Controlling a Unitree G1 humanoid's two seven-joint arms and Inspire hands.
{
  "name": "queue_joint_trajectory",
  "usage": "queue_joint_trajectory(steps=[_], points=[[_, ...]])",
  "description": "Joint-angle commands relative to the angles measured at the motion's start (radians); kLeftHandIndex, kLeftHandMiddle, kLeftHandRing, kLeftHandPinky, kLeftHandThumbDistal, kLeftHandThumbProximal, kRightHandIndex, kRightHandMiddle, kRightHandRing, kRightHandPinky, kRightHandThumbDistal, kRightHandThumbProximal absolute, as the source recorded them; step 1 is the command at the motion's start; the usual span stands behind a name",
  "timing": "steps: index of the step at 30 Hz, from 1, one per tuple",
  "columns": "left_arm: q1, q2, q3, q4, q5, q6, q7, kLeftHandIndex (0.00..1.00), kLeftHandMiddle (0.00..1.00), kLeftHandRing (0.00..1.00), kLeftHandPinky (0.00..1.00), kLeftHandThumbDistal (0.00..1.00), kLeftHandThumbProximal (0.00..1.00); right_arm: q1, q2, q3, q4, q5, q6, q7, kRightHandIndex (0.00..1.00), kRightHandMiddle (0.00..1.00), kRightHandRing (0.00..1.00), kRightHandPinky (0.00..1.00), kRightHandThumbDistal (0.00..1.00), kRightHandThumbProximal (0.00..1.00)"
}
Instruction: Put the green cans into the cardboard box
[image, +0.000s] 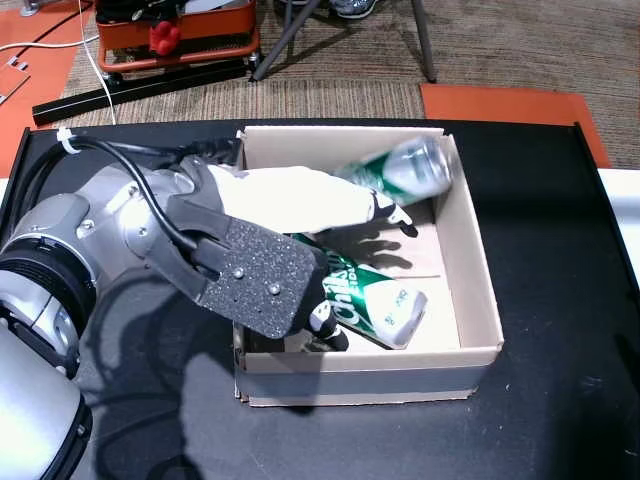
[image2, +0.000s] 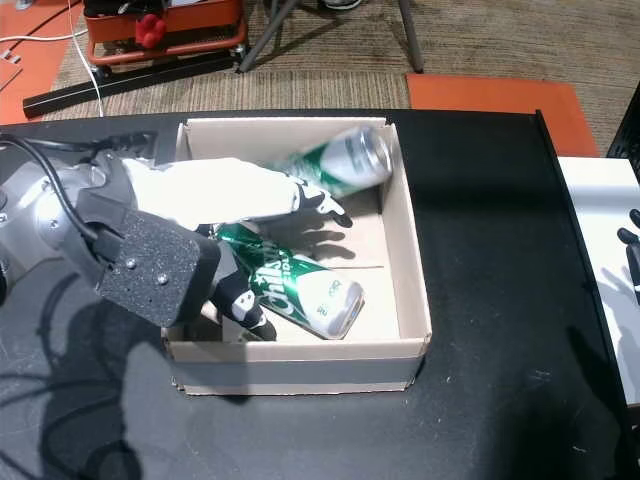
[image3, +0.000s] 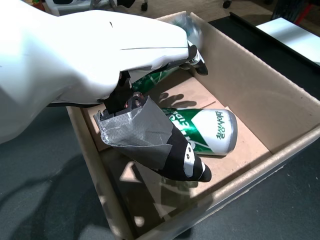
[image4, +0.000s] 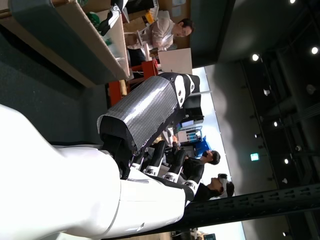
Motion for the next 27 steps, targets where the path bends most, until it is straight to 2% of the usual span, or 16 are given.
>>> queue_joint_trajectory(steps=[1, 13, 18, 21, 24, 27], points=[[0.002, 0.007, -0.006, 0.001, 0.008, 0.009, 0.013, 1.00, 1.00, 1.00, 0.93, 1.00, 0.25, 0.012, 0.008, 0.000, -0.009, 0.004, 0.001, 0.000, 0.65, 0.67, 0.78, 0.87, 1.00, 0.55], [-0.005, 0.009, -0.008, -0.002, 0.007, -0.002, 0.032, 1.00, 1.00, 1.00, 0.87, 1.00, 0.21, 0.009, 0.003, 0.005, -0.005, -0.004, -0.003, -0.013, 0.66, 0.68, 0.79, 0.88, 1.00, 0.56], [-0.010, 0.016, 0.038, -0.005, -0.038, -0.017, 0.020, 1.00, 1.00, 1.00, 0.87, 1.00, 0.24, 0.007, 0.005, 0.007, -0.005, -0.006, -0.002, -0.017, 0.65, 0.67, 0.78, 0.87, 1.00, 0.57], [-0.016, 0.031, 0.079, -0.014, -0.073, -0.049, 0.010, 1.00, 1.00, 1.00, 0.89, 1.00, 0.22, 0.006, 0.008, 0.006, -0.006, -0.003, -0.001, -0.013, 0.65, 0.67, 0.79, 0.88, 1.00, 0.57], [-0.013, 0.053, 0.113, -0.029, -0.099, -0.106, 0.057, 1.00, 1.00, 1.00, 0.90, 1.00, 0.23, 0.007, 0.006, 0.005, -0.004, 0.000, 0.004, -0.007, 0.65, 0.67, 0.79, 0.88, 1.00, 0.56], [-0.006, 0.079, 0.155, -0.050, -0.139, -0.170, 0.085, 1.00, 1.00, 1.00, 0.91, 0.99, 0.17, 0.008, 0.003, 0.003, -0.002, 0.001, 0.013, -0.005, 0.66, 0.68, 0.79, 0.88, 1.00, 0.56]])
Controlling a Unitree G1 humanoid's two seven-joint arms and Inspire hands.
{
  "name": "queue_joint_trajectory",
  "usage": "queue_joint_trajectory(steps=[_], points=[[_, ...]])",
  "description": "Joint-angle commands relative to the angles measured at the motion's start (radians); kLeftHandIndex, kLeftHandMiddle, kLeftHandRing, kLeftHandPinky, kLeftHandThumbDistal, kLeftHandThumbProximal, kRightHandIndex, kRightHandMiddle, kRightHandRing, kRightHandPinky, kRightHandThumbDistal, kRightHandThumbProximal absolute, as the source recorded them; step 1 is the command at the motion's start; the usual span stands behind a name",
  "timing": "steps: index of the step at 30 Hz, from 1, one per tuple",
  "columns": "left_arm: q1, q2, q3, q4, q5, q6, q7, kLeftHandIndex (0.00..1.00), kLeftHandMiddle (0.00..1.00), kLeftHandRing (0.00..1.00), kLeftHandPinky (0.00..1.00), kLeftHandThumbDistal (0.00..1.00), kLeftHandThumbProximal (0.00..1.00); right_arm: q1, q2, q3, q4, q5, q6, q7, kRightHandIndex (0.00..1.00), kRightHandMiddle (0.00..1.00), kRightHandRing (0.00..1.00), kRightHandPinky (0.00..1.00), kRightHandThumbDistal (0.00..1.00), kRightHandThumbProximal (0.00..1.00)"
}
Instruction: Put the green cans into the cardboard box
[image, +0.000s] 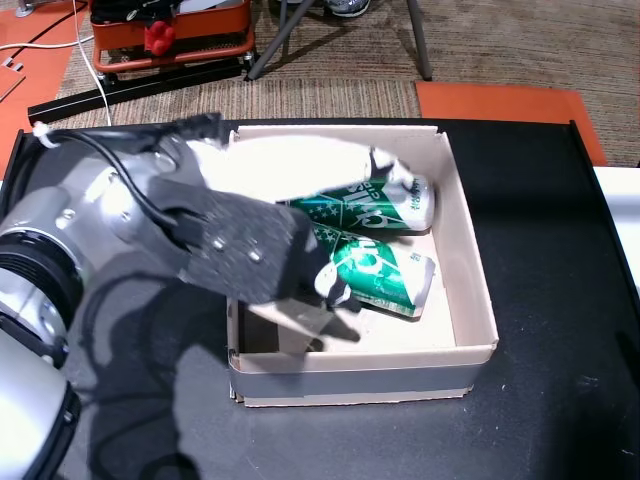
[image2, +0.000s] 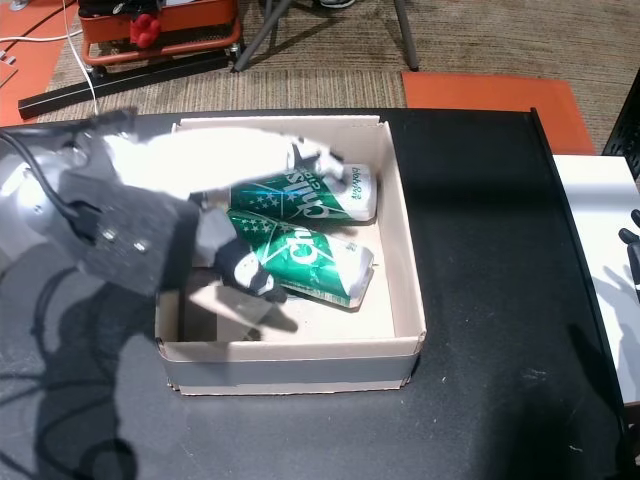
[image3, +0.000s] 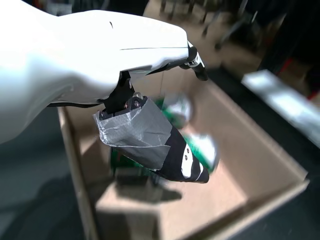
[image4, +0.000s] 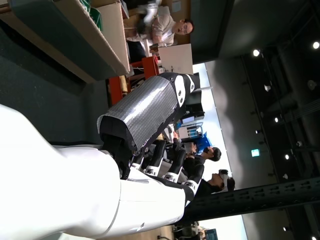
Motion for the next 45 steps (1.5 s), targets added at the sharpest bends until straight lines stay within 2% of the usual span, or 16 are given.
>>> queue_joint_trajectory(steps=[1, 6, 10, 15, 20, 21, 23, 25, 27, 32, 34, 36, 38, 40, 43, 45], points=[[0.002, 0.023, 0.042, -0.018, -0.051, -0.055, 0.001, 1.00, 1.00, 1.00, 0.91, 0.99, 0.15, 0.008, 0.002, 0.000, -0.002, 0.003, 0.009, 0.006, 0.66, 0.68, 0.79, 0.88, 1.00, 0.56], [0.021, 0.086, 0.099, -0.061, -0.118, -0.155, -0.003, 1.00, 1.00, 1.00, 0.92, 1.00, 0.16, 0.004, 0.001, 0.004, -0.001, -0.001, 0.007, 0.007, 0.65, 0.68, 0.79, 0.88, 1.00, 0.55], [0.095, 0.131, 0.184, -0.087, -0.242, -0.261, -0.046, 1.00, 1.00, 1.00, 0.91, 0.99, 0.13, 0.004, 0.004, 0.005, 0.000, -0.004, 0.008, 0.003, 0.66, 0.68, 0.79, 0.88, 1.00, 0.56], [0.285, 0.146, 0.299, -0.157, -0.538, -0.372, -0.207, 1.00, 1.00, 1.00, 0.94, 1.00, 0.21, 0.006, 0.007, 0.007, 0.001, -0.007, 0.011, 0.004, 0.66, 0.68, 0.79, 0.88, 1.00, 0.56], [0.462, 0.118, 0.396, -0.232, -0.817, -0.387, -0.372, 1.00, 1.00, 1.00, 1.00, 1.00, 0.26, 0.006, 0.008, 0.001, -0.008, 0.002, 0.012, 0.035, 0.67, 0.69, 0.80, 0.89, 1.00, 0.54], [0.488, 0.100, 0.419, -0.246, -0.877, -0.382, -0.409, 1.00, 1.00, 1.00, 1.00, 0.98, 0.26, 0.007, 0.011, 0.001, -0.019, 0.006, 0.003, 0.044, 0.68, 0.69, 0.80, 0.89, 1.00, 0.52], [0.531, 0.013, 0.478, -0.265, -0.986, -0.379, -0.435, 1.00, 1.00, 1.00, 1.00, 0.94, 0.34, 0.015, 0.028, -0.006, -0.076, 0.033, -0.031, 0.091, 0.68, 0.69, 0.80, 0.89, 1.00, 0.49], [0.558, -0.079, 0.547, -0.314, -1.160, -0.297, -0.579, 1.00, 1.00, 1.00, 0.98, 0.86, 0.34, 0.022, 0.048, -0.021, -0.145, 0.083, -0.074, 0.169, 0.69, 0.70, 0.82, 0.89, 0.99, 0.50], [0.589, -0.149, 0.608, -0.390, -1.312, -0.300, -0.723, 1.00, 0.98, 1.00, 1.00, 0.70, 0.55, 0.033, 0.070, -0.037, -0.222, 0.144, -0.097, 0.251, 0.70, 0.70, 0.82, 0.89, 0.99, 0.52], [0.671, -0.292, 0.767, -0.687, -1.678, -0.145, -1.175, 0.92, 0.95, 1.00, 1.00, 0.89, 0.64, 0.095, 0.156, -0.045, -0.448, 0.266, -0.120, 0.355, 0.65, 0.66, 0.79, 0.89, 1.00, 0.60], [0.686, -0.332, 0.815, -0.737, -1.742, -0.068, -1.268, 0.94, 0.95, 0.99, 0.98, 0.92, 0.53, 0.126, 0.201, -0.030, -0.558, 0.300, -0.113, 0.361, 0.64, 0.65, 0.78, 0.89, 1.00, 0.57], [0.710, -0.378, 0.849, -0.784, -1.776, 0.008, -1.303, 0.94, 0.95, 0.99, 0.98, 0.91, 0.54, 0.172, 0.240, 0.000, -0.681, 0.342, -0.073, 0.388, 0.65, 0.67, 0.80, 0.89, 1.00, 0.51], [0.736, -0.423, 0.872, -0.842, -1.792, 0.065, -1.316, 0.94, 0.94, 0.99, 0.98, 0.98, 0.53, 0.222, 0.272, 0.034, -0.798, 0.368, -0.058, 0.421, 0.64, 0.68, 0.79, 0.88, 1.00, 0.48], [0.744, -0.467, 0.886, -0.893, -1.784, 0.084, -1.304, 0.93, 0.92, 0.97, 0.97, 1.00, 0.52, 0.254, 0.292, 0.068, -0.892, 0.397, -0.035, 0.466, 0.64, 0.70, 0.78, 0.88, 0.92, 0.34], [0.752, -0.480, 0.890, -0.918, -1.774, 0.156, -1.324, 0.96, 0.94, 0.97, 0.97, 1.00, 0.42, 0.263, 0.305, 0.102, -0.961, 0.445, 0.021, 0.527, 0.62, 0.70, 0.77, 0.86, 0.89, 0.25], [0.747, -0.484, 0.904, -0.927, -1.790, 0.194, -1.358, 0.94, 0.91, 0.97, 0.97, 1.00, 0.36, 0.262, 0.305, 0.104, -0.968, 0.477, 0.055, 0.568, 0.59, 0.72, 0.78, 0.85, 0.86, 0.26]])
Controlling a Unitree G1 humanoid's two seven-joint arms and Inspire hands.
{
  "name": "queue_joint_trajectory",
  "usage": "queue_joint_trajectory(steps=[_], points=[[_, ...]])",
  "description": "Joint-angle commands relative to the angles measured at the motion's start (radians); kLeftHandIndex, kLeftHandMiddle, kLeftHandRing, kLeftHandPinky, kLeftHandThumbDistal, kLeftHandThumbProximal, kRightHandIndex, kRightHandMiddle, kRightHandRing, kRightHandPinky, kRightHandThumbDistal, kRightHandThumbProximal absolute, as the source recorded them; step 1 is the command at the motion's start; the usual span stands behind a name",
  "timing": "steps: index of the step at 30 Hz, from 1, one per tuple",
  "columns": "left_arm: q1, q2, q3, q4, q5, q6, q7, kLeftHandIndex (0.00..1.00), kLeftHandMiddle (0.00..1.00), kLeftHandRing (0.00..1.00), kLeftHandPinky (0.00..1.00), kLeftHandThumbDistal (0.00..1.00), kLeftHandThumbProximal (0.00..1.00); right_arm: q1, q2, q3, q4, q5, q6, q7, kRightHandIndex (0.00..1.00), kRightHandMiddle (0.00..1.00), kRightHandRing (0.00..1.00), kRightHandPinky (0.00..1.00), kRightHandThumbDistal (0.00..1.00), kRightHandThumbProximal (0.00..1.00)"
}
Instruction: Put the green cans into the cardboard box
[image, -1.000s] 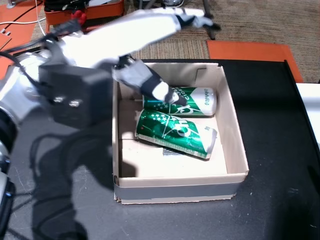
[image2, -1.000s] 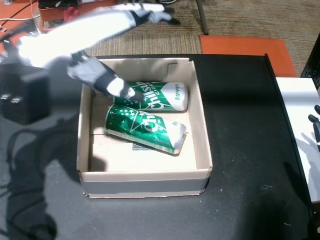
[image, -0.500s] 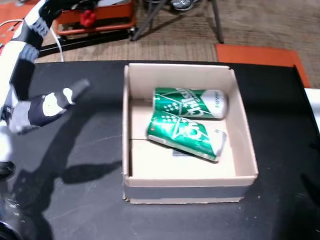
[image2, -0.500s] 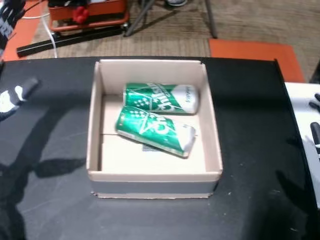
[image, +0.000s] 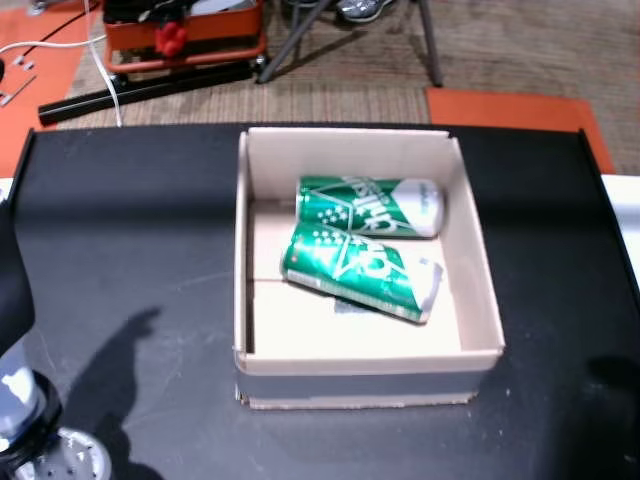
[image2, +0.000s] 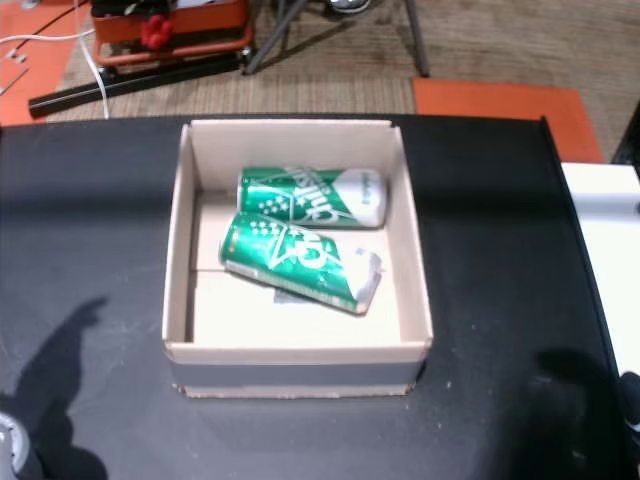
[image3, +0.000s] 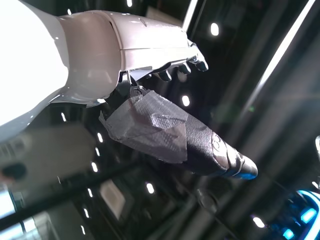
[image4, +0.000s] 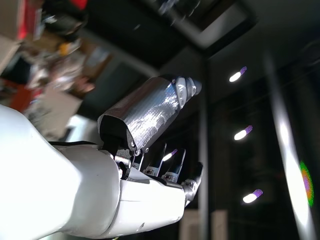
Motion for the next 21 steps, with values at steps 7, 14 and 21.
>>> queue_joint_trajectory(steps=[7, 14, 21], points=[[0.008, -0.084, 0.071, -0.113, -0.012, -0.029, -0.036, 0.85, 0.82, 0.93, 0.93, 0.82, 0.54, 0.022, 0.016, -0.013, -0.024, 0.056, 0.030, 0.089, 0.61, 0.75, 0.80, 0.86, 0.85, 0.22], [0.009, -0.118, 0.036, -0.089, -0.031, -0.003, -0.039, 0.89, 0.86, 0.98, 0.98, 0.79, 0.77, 0.045, 0.060, 0.002, -0.053, 0.031, -0.020, 0.084, 0.59, 0.72, 0.77, 0.89, 0.80, 0.45], [0.028, -0.122, 0.016, -0.079, -0.023, 0.016, -0.039, 0.87, 0.85, 0.97, 0.94, 0.67, 0.75, 0.082, 0.045, 0.028, -0.099, 0.035, 0.002, 0.081, 0.61, 0.74, 0.77, 0.92, 0.91, 0.38]])
